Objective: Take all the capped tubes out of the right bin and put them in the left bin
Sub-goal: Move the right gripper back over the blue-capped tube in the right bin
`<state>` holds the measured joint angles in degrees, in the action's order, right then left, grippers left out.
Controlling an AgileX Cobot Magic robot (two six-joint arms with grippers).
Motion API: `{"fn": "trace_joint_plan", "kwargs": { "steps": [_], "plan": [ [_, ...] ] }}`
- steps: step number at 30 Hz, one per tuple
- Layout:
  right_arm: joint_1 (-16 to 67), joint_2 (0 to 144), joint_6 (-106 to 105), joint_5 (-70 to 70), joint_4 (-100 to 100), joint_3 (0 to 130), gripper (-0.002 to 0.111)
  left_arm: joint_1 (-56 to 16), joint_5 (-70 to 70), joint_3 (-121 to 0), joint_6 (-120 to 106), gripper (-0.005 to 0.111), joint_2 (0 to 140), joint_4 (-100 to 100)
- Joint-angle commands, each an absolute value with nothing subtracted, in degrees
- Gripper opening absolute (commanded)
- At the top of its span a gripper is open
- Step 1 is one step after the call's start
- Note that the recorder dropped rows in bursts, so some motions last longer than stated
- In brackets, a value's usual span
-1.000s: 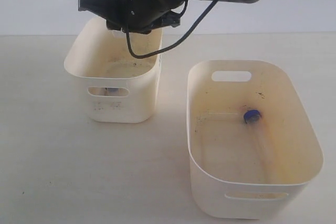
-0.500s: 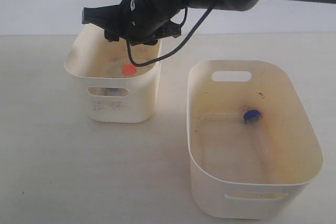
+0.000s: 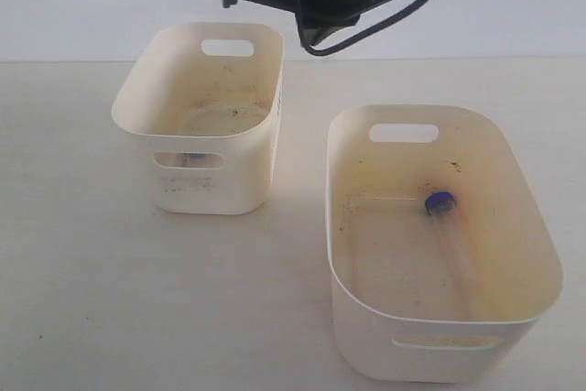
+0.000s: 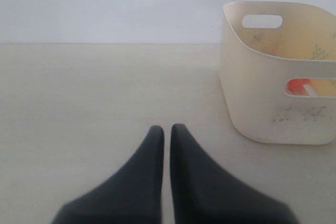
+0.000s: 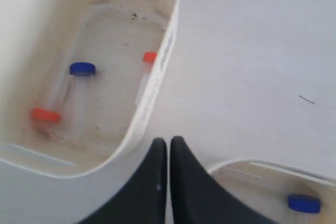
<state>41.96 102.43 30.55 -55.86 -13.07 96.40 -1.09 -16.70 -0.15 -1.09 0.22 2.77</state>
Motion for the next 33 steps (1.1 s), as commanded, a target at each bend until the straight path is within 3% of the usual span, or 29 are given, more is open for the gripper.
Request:
{"fn": "trace_joint_plan", "kwargs": {
  "steps": [1, 13, 28, 33],
  "plan": [
    [41.62, 99.46, 31.41, -60.88, -14.93, 96.65, 0.000, -1.22, -16.92, 0.00, -0.97, 0.004, 0.00, 3.28],
    [41.10, 91.94, 35.40, -61.45, -14.96, 79.95, 0.000, -1.22, -16.92, 0.00, -0.97, 0.004, 0.00, 3.28],
    [40.98, 91.90, 41.41, -64.33, -12.47, 71.89, 0.000, -1.22, -16.92, 0.00, -0.97, 0.004, 0.00, 3.28],
    [37.08, 91.90, 38.43, -61.12, -6.96, 67.93, 0.000, -1.22, -16.92, 0.00, -0.97, 0.004, 0.00, 3.28]
  ]
}}
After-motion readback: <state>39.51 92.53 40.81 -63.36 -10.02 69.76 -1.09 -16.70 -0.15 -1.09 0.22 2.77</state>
